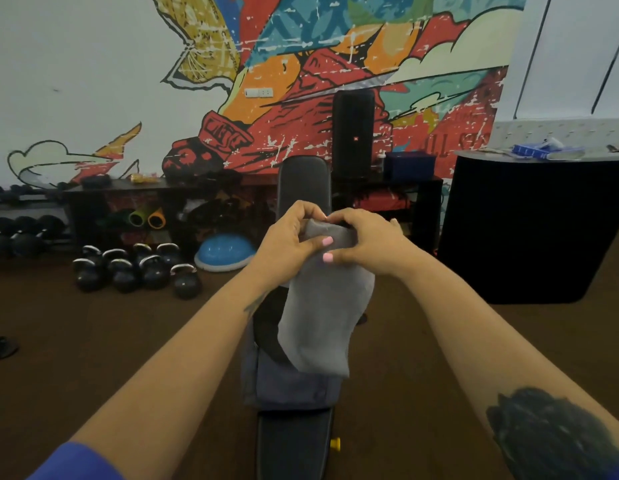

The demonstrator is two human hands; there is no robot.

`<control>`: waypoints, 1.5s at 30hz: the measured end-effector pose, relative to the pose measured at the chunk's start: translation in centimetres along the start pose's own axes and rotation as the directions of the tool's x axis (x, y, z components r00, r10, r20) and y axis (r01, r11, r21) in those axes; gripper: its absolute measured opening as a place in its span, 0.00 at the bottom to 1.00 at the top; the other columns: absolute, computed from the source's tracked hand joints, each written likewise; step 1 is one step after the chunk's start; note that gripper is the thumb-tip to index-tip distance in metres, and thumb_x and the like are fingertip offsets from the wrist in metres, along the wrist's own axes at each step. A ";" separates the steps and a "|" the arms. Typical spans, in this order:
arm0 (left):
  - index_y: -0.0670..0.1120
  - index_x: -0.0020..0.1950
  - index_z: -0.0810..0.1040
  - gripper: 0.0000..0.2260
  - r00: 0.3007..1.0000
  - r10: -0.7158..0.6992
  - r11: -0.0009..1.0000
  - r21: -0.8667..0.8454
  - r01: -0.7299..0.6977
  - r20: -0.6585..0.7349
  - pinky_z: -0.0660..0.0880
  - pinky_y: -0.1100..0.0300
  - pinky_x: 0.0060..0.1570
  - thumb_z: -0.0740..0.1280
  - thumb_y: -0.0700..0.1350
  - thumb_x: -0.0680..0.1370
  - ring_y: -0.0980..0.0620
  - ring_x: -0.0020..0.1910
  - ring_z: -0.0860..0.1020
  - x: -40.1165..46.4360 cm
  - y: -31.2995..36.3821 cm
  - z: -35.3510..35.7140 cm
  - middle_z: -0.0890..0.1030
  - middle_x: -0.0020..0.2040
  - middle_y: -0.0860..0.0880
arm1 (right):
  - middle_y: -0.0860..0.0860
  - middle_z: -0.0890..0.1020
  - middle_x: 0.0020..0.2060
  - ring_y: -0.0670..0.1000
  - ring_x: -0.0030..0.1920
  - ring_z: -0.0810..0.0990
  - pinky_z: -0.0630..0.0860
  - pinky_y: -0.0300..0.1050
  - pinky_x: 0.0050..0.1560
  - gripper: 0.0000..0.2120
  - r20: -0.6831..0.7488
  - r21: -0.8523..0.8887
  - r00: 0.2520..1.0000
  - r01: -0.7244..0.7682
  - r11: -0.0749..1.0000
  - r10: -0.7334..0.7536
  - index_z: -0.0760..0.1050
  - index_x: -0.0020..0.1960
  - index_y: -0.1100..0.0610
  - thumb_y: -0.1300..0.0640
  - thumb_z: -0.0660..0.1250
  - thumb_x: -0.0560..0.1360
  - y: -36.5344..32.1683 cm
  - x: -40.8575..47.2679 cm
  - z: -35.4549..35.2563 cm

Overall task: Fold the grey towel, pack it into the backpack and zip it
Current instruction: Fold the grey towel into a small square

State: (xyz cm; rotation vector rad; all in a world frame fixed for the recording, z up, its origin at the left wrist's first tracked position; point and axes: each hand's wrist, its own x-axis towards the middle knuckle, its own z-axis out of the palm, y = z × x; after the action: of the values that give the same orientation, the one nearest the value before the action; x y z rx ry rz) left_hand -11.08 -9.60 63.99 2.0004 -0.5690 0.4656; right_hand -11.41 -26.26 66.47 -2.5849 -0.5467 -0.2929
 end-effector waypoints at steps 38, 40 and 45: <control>0.39 0.49 0.72 0.08 0.592 -0.800 0.348 -0.726 0.593 0.101 0.79 0.55 0.41 0.58 0.43 0.82 0.45 0.48 0.78 -5.7 -4.9 5.0 0.78 0.53 0.41 | 0.54 0.81 0.54 0.55 0.54 0.79 0.77 0.52 0.57 0.17 -0.210 0.744 0.869 -0.155 0.650 0.448 0.76 0.62 0.58 0.51 0.67 0.76 2.3 0.1 -2.8; 0.38 0.59 0.68 0.11 0.630 -0.763 0.326 -0.752 0.573 0.148 0.80 0.58 0.32 0.62 0.42 0.80 0.47 0.44 0.79 -5.7 -4.7 4.7 0.76 0.55 0.42 | 0.53 0.80 0.53 0.55 0.54 0.79 0.77 0.51 0.55 0.17 -0.214 0.771 0.838 -0.171 0.613 0.502 0.76 0.61 0.58 0.51 0.67 0.76 2.9 0.0 -2.8; 0.47 0.59 0.63 0.20 0.699 -0.644 0.323 -0.718 0.616 0.310 0.80 0.59 0.32 0.66 0.31 0.75 0.45 0.48 0.79 -6.4 -4.4 4.8 0.73 0.62 0.40 | 0.51 0.79 0.49 0.51 0.48 0.79 0.76 0.40 0.41 0.16 -0.167 0.852 0.796 -0.180 0.491 0.582 0.75 0.61 0.59 0.53 0.66 0.77 4.2 -0.6 -2.9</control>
State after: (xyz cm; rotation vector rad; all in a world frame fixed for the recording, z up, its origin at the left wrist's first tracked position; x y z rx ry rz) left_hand -13.40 -10.67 55.21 1.1582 0.1126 -0.2556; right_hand -10.50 -31.29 67.10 -1.5674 0.1218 -0.3477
